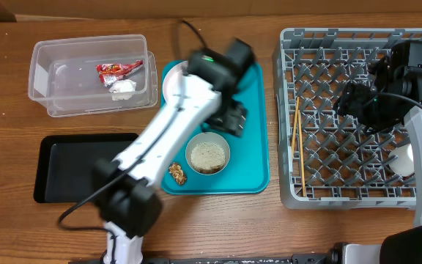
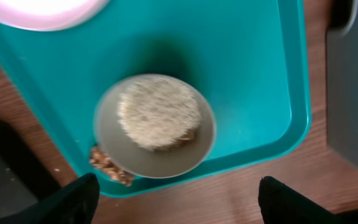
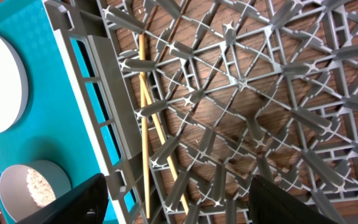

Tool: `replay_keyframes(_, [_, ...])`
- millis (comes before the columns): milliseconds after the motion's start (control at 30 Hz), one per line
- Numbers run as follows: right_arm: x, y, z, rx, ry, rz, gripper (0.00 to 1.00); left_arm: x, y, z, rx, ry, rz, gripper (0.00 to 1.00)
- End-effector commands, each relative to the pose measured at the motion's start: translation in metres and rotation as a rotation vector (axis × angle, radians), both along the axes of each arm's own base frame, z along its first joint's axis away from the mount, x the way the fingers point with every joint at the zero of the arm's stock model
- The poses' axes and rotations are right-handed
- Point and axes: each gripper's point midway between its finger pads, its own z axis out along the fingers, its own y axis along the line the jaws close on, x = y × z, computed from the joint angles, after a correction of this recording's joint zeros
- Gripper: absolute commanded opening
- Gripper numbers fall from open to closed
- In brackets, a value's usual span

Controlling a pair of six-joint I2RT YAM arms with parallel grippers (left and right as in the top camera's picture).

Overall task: Sort waste into correct bins and load items into the dishwasher
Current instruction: 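Grasp the rim of the white rice bowl with the left gripper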

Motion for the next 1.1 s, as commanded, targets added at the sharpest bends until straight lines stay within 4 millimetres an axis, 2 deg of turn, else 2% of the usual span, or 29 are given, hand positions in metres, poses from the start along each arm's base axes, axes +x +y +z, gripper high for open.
replay_keyframes(0, [0.003, 0.002, 0.01, 0.005, -0.035, 0.011, 0.74, -0.022, -0.023, -0.027, 0.056, 0.083, -0.078, 0.82])
replay_keyframes(100, [0.003, 0.002, 0.01, 0.005, -0.034, 0.011, 0.74, -0.033, -0.03, -0.045, 0.103, 0.124, -0.077, 0.81])
replay_keyframes(167, [0.003, 0.002, 0.01, 0.005, -0.034, 0.011, 0.74, -0.034, -0.031, -0.053, 0.121, 0.135, -0.062, 0.82])
replay_keyframes(367, [0.003, 0.002, 0.009, 0.005, -0.034, 0.011, 0.74, -0.032, -0.033, -0.059, 0.118, 0.13, -0.057, 0.81])
replay_keyframes(567, [0.003, 0.002, 0.009, 0.005, -0.034, 0.011, 0.74, -0.039, -0.026, -0.095, 0.141, 0.156, -0.014, 0.82])
replay_keyframes(700, [0.003, 0.002, 0.009, 0.005, -0.034, 0.011, 0.74, -0.041, -0.025, -0.11, 0.141, 0.156, -0.013, 0.8])
replay_keyframes(800, [0.003, 0.002, 0.009, 0.005, -0.034, 0.01, 0.74, -0.046, -0.021, -0.124, 0.151, 0.167, -0.013, 0.7])
replay_keyframes(833, [0.003, 0.002, 0.009, 0.005, -0.033, 0.011, 0.74, -0.048, -0.019, -0.128, 0.157, 0.173, -0.013, 0.65])
replay_keyframes(900, [0.003, 0.002, 0.009, 0.005, -0.034, 0.01, 0.74, -0.051, -0.015, -0.132, 0.166, 0.182, -0.014, 0.44])
replay_keyframes(1000, [0.003, 0.002, 0.009, 0.005, -0.034, 0.011, 0.74, -0.051, -0.016, -0.132, 0.165, 0.18, -0.014, 0.35])
replay_keyframes(1067, [0.003, 0.002, 0.009, 0.005, -0.034, 0.011, 0.74, -0.05, -0.015, -0.132, 0.168, 0.176, -0.014, 0.21])
